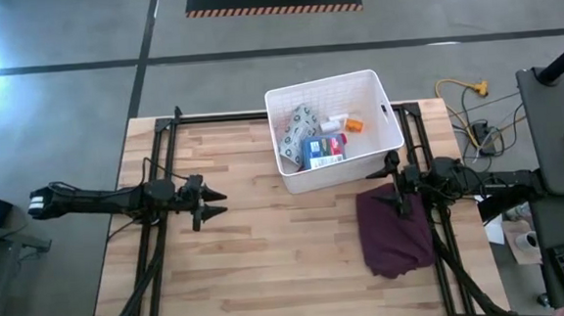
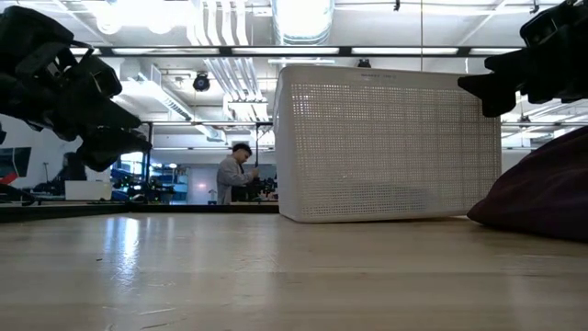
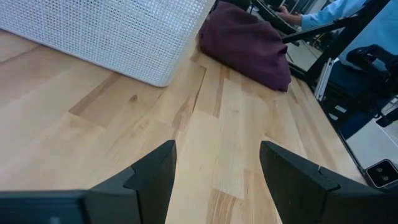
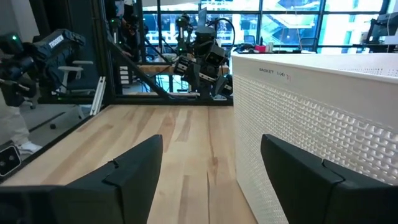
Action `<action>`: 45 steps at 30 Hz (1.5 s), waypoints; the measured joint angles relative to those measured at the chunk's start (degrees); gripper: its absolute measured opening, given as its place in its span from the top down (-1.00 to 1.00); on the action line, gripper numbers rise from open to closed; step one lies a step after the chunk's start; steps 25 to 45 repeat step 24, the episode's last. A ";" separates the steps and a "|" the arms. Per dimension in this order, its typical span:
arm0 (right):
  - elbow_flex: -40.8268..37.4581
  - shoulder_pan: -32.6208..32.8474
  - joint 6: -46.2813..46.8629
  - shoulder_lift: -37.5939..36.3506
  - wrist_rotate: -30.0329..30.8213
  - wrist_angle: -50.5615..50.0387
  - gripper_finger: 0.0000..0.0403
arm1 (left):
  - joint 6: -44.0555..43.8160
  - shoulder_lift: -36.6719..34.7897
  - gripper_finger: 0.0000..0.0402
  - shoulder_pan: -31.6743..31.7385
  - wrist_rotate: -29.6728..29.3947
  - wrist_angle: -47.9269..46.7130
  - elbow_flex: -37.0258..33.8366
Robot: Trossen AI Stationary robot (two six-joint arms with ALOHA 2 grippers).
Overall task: Pick & place medical supplies in basket/bin
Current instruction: Return to Home Position
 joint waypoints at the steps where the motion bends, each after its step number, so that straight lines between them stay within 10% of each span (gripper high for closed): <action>1: 0.00 0.00 0.00 0.00 0.00 0.00 -0.32 | 0.00 0.00 -0.08 0.00 0.00 0.00 0.00; 45: 0.00 0.00 1.05 -0.02 0.00 0.13 -0.30 | 0.00 0.00 -0.08 0.00 0.00 0.00 0.00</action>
